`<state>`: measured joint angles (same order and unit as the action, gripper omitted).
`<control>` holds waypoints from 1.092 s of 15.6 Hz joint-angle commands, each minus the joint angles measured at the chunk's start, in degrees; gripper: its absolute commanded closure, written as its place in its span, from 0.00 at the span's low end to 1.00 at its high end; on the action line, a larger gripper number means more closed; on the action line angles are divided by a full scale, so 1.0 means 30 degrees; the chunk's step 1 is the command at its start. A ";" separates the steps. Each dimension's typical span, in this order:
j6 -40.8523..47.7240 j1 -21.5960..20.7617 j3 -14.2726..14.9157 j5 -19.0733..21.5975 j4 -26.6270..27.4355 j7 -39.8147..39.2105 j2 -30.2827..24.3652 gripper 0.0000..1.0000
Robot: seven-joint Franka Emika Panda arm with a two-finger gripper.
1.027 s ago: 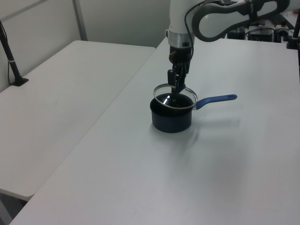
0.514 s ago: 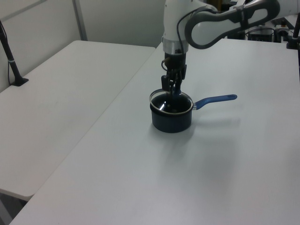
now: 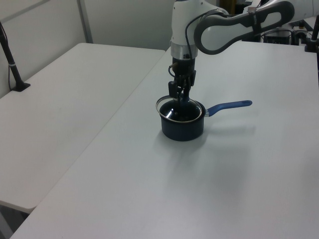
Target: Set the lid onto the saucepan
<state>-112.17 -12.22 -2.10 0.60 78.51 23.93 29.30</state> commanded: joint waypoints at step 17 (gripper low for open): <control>0.0124 -0.0263 -0.0236 -0.1107 0.0344 0.0139 0.0164 0.64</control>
<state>-112.17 -12.34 -2.69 -1.76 78.70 23.92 29.92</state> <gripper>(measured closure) 0.392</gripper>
